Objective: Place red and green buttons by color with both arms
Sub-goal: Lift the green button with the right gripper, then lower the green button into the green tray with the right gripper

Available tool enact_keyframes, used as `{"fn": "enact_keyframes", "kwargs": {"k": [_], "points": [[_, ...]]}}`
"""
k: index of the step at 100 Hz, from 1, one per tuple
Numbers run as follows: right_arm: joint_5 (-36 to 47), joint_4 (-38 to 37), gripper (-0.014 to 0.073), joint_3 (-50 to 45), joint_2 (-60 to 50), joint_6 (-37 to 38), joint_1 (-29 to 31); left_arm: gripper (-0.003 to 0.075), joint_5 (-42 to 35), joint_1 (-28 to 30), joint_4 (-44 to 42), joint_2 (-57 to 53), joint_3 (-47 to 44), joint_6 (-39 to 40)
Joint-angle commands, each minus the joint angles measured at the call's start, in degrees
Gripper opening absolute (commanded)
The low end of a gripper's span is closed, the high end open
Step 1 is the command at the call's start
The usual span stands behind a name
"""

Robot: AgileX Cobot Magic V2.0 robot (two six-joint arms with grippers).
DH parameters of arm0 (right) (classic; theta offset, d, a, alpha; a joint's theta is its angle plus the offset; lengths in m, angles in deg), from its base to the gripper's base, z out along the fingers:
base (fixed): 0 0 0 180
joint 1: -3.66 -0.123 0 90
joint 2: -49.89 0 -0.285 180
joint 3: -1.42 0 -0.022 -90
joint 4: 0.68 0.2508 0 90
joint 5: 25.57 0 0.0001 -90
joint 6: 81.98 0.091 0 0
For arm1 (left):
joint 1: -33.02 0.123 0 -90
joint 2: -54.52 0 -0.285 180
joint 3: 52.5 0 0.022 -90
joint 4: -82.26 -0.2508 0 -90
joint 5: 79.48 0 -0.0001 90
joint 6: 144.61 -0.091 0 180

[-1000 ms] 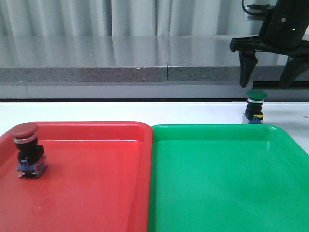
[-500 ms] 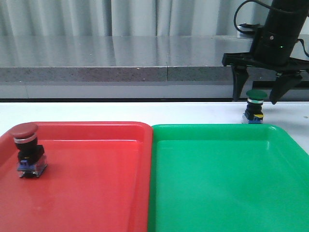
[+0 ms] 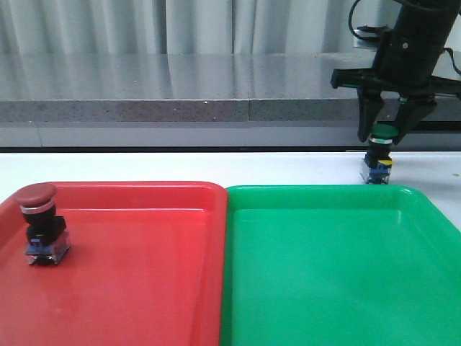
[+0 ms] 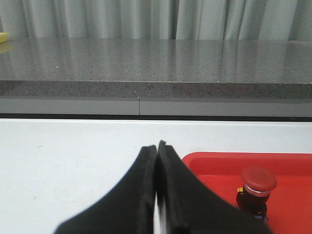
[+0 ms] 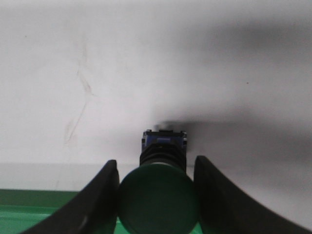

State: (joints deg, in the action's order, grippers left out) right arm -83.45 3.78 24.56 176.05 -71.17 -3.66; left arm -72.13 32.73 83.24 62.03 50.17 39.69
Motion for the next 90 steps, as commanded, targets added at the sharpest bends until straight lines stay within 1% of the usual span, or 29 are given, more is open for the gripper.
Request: {"fn": "enact_keyframes", "kwargs": {"k": [1,7,14,24,33,43,60,72,90], "points": [[-4.1,0.3,0.0185,5.5,-3.6,0.0,0.0,-0.0020,-4.6,0.1,0.5,-1.8,-0.7,0.5],[-7.8,0.4,0.0185,8.4,-3.7,0.0,0.0,-0.0020,-4.6,0.1,0.5,-1.8,-0.7,0.5],[-10.1,1.5,0.0185,10.2,-4.6,0.0,0.0,-0.0020,-4.6,0.1,0.5,-1.8,-0.7,0.5],[-11.1,3.5,0.0185,10.5,-7.0,0.0,-0.1,-0.0020,-4.6,0.1,0.5,-1.8,-0.7,0.5],[-12.2,3.7,0.0185,10.4,-9.3,0.0,-0.7,-0.0020,-4.6,0.1,0.5,-1.8,-0.7,0.5],[-11.5,3.7,0.0185,9.2,-12.4,0.0,-1.8,-0.0020,-4.6,0.1,0.5,-1.8,-0.7,0.5],[-9.3,3.7,0.0185,1.9,-19.4,0.3,-4.1,-0.0020,-4.6,0.1,0.5,-1.8,-0.7,0.5],[-5.2,4.1,0.0185,-5.6,-24.6,0.9,-5.7,-0.0020,-4.6,0.1,0.5,-1.8,-0.7,0.5],[0.7,6.9,0.0185,-16.9,-30.6,1.0,-7.4,-0.0020,-4.6,0.1,0.5,-1.8,-0.7,0.5]]}}
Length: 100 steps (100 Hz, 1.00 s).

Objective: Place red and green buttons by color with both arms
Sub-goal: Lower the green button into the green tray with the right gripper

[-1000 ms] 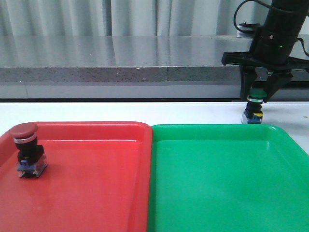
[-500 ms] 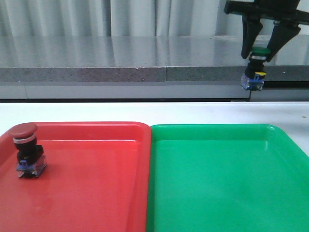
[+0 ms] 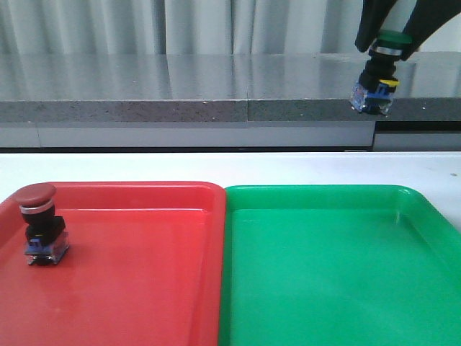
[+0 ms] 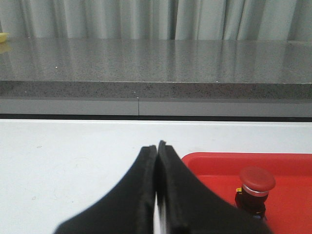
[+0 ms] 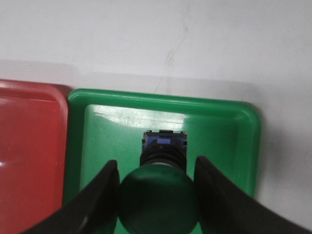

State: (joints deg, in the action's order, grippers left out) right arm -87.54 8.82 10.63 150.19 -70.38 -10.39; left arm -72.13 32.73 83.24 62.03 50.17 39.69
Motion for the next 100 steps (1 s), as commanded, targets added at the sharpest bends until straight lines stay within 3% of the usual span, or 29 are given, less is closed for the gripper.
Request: {"fn": "enact_keyframes", "kwargs": {"k": [1,40,100], "points": [[4.9,2.0,0.0185,-3.8,-4.9,0.2,-0.8,-0.0020,-4.6,0.1,0.5,-1.8,-0.7,0.5],[17.2,3.3,0.0185,-21.1,-5.9,0.2,-2.4,-0.0020,-4.6,0.1,0.5,-1.8,-0.7,0.5],[20.2,3.8,0.0190,-22.4,1.8,0.2,-2.4,-0.0020,-4.6,0.1,0.5,-1.8,-0.7,0.5]]}}
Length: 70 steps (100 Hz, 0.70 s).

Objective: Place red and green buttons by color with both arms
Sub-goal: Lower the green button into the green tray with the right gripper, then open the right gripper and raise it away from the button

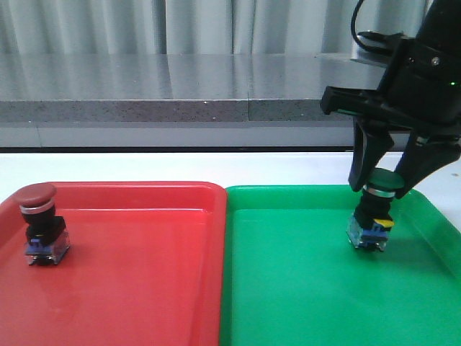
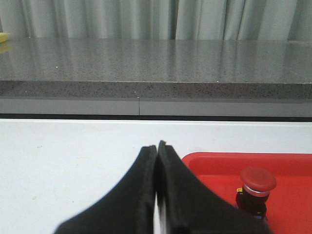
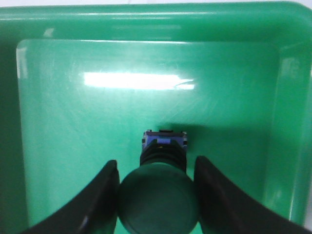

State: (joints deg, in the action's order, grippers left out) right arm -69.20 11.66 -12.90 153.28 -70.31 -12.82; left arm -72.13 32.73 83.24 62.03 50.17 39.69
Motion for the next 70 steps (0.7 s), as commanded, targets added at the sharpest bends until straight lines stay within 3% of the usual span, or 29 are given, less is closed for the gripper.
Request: {"fn": "enact_keyframes", "kwargs": {"k": [1,15,34,70], "points": [[1.9,0.9,0.0190,1.2,-1.2,0.2,0.0,-0.0020,-4.6,0.1,0.5,-1.8,-0.7,0.5],[1.9,0.9,0.0253,1.2,-1.2,-0.9,0.0,-0.0020,-4.6,0.1,0.5,-1.8,-0.7,0.5],[1.3,1.4,0.0517,1.2,-1.2,-0.9,0.0,-0.0020,-4.6,0.1,0.5,-1.8,-0.7,0.5],[0.3,2.0,0.0532,1.2,-5.1,-1.0,0.0,-0.0020,-4.6,0.1,0.5,-1.8,-0.7,0.5]]}}
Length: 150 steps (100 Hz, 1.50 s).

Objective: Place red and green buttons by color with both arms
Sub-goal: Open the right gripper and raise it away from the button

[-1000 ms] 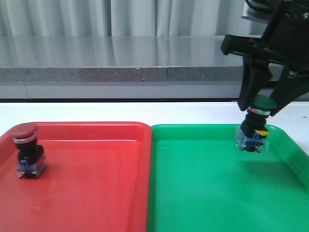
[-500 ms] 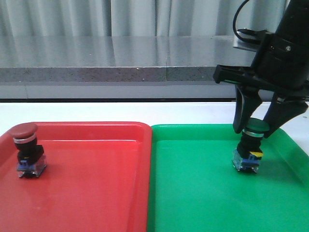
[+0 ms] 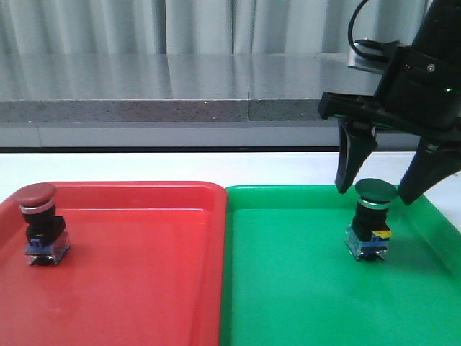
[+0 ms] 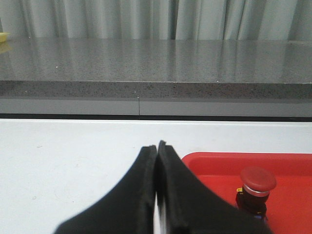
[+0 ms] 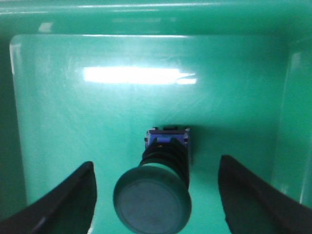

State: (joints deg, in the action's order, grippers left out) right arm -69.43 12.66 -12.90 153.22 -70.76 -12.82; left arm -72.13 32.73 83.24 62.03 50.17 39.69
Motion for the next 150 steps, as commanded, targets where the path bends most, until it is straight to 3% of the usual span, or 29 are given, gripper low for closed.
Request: {"fn": "enact_keyframes", "kwargs": {"k": [1,12,19,24,36,43,91,136,150], "points": [[0.4,1.0,0.0532,1.2,-5.3,-0.5,0.0,-0.0020,-4.6,0.1,0.5,-1.8,-0.7,0.5],[-0.9,-0.1,0.0524,1.2,-9.6,-0.5,0.0,-0.0020,-4.6,0.1,0.5,-1.8,-0.7,0.5],[-2.1,-1.8,0.0461,1.2,-12.5,-0.5,0.0,-0.0020,-4.6,0.1,0.5,-1.8,-0.7,0.5],[-3.1,-3.2,0.0368,1.2,-14.7,-0.5,0.0,-0.0020,-4.6,0.1,0.5,-1.8,-0.7,0.5],[-5.1,-6.2,0.0055,1.2,-20.6,-0.5,0.1,-0.0020,-4.6,0.1,0.5,-1.8,-0.7,0.5],[-5.3,-7.8,-0.0069,1.2,-24.0,-0.5,0.2,-0.0020,-4.6,0.1,0.5,-1.8,-0.7,0.5],[-7.2,-14.6,-0.0064,-0.6,-42.8,-0.5,5.0,-0.0020,-4.6,0.1,0.5,-1.8,-0.7,0.5],[2.9,-18.4,-0.0064,-17.0,-62.8,0.1,7.0,-0.0020,-4.6,0.1,0.5,-1.8,-0.7,0.5],[4.1,-19.5,-0.0064,-22.0,-66.8,0.2,11.2,-0.0020,-4.6,0.1,0.5,-1.8,-0.7,0.5]]}}
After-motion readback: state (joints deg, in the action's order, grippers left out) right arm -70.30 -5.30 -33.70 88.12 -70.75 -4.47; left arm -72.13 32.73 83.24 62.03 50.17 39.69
